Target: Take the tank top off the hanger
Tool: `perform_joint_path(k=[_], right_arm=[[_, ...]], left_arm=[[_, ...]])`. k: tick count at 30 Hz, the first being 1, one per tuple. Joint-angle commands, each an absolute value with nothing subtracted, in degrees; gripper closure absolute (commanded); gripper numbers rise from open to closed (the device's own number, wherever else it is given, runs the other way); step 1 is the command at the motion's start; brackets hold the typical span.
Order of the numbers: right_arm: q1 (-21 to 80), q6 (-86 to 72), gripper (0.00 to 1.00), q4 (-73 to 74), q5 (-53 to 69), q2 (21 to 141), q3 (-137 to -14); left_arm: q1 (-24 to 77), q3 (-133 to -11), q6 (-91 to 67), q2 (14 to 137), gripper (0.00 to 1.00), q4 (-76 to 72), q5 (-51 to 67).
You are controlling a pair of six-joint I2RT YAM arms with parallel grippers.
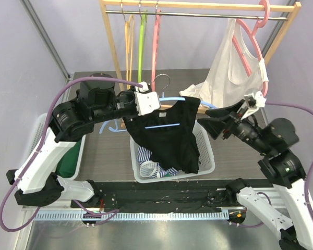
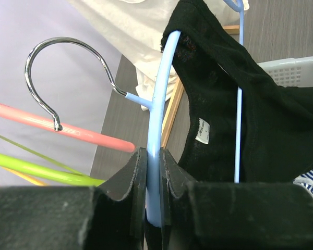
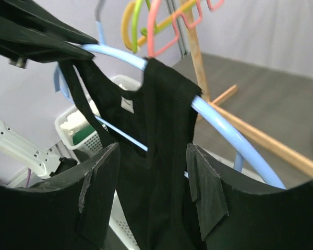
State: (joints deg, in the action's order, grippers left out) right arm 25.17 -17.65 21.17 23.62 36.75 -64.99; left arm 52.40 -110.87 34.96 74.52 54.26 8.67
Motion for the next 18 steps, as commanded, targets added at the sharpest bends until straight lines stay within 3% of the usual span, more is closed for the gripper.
perform_joint_path(k=[1,18], right_arm=[[25.3,-24.6,0.38,11.3,22.8,37.7,-62.0],[25.4,-27.6,0.48,4.2,23.2,41.5,-59.3]], left_arm=[[52.4,-113.9,34.7,72.8,1.0,50.1,9.5],[52.4,-114.1,34.5,72.4,1.0,51.0,10.8]])
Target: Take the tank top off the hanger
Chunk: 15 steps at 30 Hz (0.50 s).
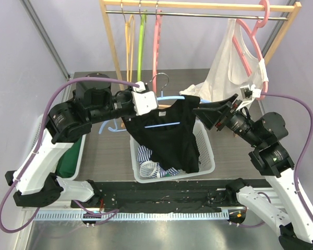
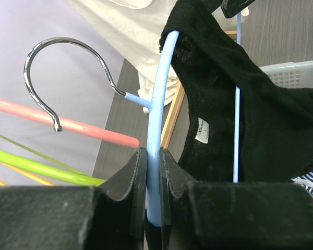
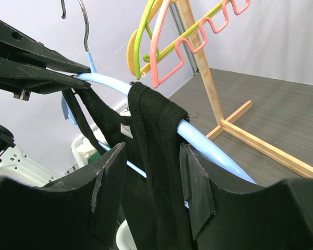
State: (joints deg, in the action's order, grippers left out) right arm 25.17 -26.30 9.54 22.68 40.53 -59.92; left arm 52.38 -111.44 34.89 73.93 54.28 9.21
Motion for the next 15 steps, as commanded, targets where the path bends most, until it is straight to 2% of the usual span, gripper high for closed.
perform_joint_path(k=[1,6,15], right_arm=[[25.4,-27.7,0.48,4.0,23.2,41.5,-59.3],[25.4,-28.2,0.51,2.8,24.2,42.4,-59.2],[25.4,-31.6,0.65,-1.6,26.6,42.7,-56.3]], left_arm=[[52.4,-114.2,34.2,72.3,1.0,51.1,10.9],[52.4,-114.6,34.1,72.6,1.0,51.2,11.3],[52.4,-116.0,33.4,73.7,1.0,51.6,12.2]])
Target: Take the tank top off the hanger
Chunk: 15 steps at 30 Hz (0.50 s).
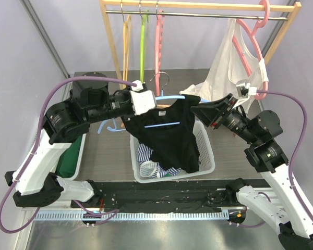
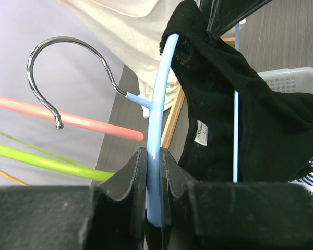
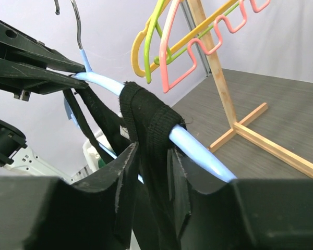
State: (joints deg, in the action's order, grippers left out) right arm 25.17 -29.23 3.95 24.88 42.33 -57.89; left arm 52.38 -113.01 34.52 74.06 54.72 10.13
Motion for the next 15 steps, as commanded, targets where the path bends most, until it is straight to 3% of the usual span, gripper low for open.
perform_joint_path(k=[1,3,4,7,15], right_arm=[[25.4,-32.0,0.7,-2.2,26.7,42.4,-56.0],[25.4,-32.4,0.78,-2.4,26.8,42.2,-55.5],[25.4,-32.3,0.88,-2.4,26.8,42.0,-55.5],[25.3,-31.8,0.99,-1.4,26.5,41.4,-56.6],[25.4,-29.2,0.99,4.6,24.3,40.7,-65.6]], left_arm=[[52.4,-116.1,33.3,73.7,1.0,51.5,12.4],[52.5,-116.2,33.3,73.7,1.0,51.6,12.5],[52.4,-116.3,33.3,73.8,1.0,51.7,12.5],[52.4,-116.3,33.2,73.8,1.0,51.8,12.7],[52.4,-115.6,33.6,73.6,1.0,51.9,12.3]])
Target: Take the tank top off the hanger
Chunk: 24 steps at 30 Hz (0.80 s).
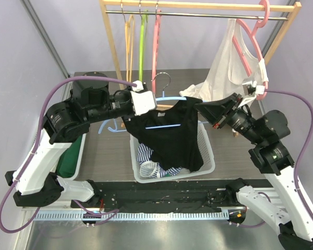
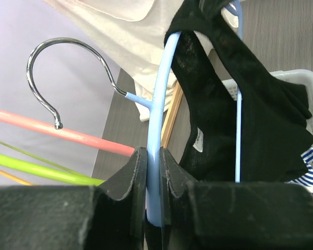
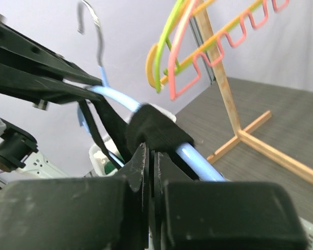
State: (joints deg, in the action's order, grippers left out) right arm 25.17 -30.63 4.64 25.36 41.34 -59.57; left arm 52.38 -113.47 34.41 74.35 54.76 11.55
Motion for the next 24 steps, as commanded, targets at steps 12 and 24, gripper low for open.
perform_joint_path(k=[12,24], right_arm=[[25.4,-22.8,0.99,21.2,-5.2,37.6,-69.7],[25.4,-23.3,0.99,34.1,-25.3,35.5,-69.5]], left_arm=[[52.4,-114.0,34.3,72.3,1.0,52.0,12.0],[52.5,-113.3,34.8,71.6,1.0,52.4,12.0]])
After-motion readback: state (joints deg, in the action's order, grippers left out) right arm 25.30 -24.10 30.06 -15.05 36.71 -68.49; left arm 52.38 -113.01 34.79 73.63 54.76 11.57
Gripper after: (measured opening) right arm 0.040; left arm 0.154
